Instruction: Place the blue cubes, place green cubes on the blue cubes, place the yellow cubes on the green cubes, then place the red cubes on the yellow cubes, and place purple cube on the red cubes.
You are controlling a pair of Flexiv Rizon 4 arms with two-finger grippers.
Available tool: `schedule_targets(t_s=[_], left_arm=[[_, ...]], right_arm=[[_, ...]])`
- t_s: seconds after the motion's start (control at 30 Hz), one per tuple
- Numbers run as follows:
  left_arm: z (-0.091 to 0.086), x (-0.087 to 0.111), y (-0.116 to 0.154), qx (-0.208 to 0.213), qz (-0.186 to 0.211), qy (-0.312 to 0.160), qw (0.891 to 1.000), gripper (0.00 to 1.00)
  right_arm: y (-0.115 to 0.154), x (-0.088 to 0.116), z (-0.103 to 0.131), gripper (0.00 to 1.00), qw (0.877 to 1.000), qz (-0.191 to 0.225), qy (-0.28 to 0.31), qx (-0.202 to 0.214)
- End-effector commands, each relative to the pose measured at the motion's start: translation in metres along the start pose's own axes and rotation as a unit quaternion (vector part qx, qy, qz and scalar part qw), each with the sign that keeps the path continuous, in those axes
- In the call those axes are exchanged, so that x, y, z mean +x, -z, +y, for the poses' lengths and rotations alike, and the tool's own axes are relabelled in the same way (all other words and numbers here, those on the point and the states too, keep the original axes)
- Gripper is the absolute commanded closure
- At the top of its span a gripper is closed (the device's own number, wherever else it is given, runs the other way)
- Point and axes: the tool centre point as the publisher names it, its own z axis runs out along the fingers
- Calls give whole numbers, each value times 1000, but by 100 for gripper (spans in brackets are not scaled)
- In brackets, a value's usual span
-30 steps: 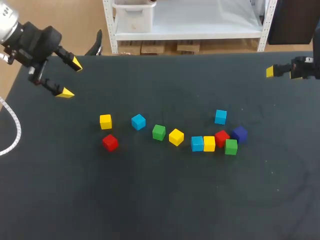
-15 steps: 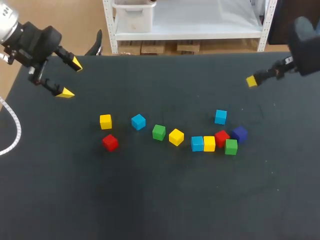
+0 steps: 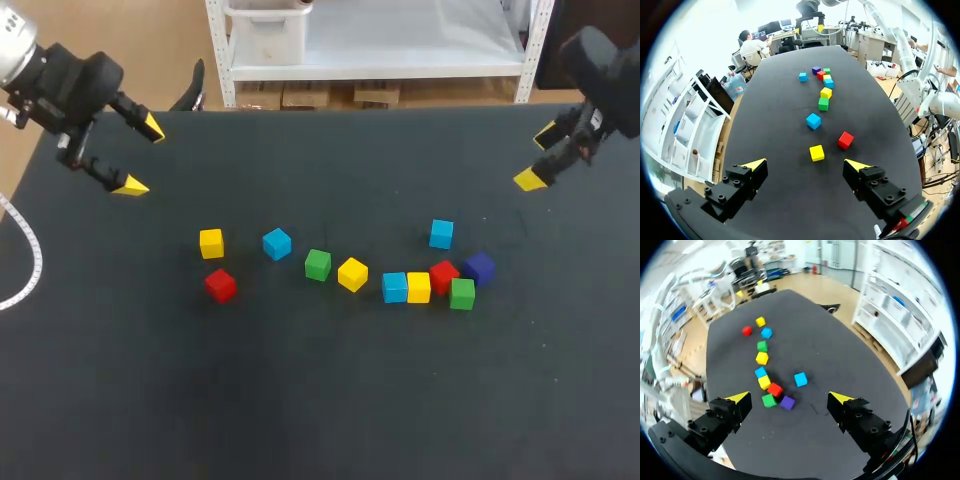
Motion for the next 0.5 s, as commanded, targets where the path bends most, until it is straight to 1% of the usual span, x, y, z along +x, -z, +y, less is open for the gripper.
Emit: schedule_targets(t_s=[0.03, 0.07, 0.1, 0.13, 0.23, 0.37, 0.47, 0.5], left_arm=[[0, 0, 0, 0, 0, -1, 1000, 0], [0, 0, 0, 0, 0, -1, 1000, 0], [0, 0, 0, 0, 0, -1, 1000, 0], [0, 0, 0, 0, 0, -1, 1000, 0], [0, 0, 0, 0, 0, -1, 1000, 0], [0, 0, 0, 0, 0, -1, 1000, 0], [0, 0, 0, 0, 0, -1, 1000, 0], [0, 0, 0, 0, 0, -1, 1000, 0]], right_arm=[[-1, -7, -8, 0, 955, 106, 193, -197], [-8, -13, -5, 0, 948, 132, 215, -191], [-14, -19, 1, 0, 941, 148, 238, -187], [-20, -24, 6, 0, 937, 163, 250, -181], [-36, -35, 21, 0, 921, 176, 304, -171], [-52, -40, 39, 0, 908, 177, 341, -167], [-65, -41, 53, 0, 901, 207, 349, -154], [-70, -40, 57, 0, 902, 232, 336, -140]])
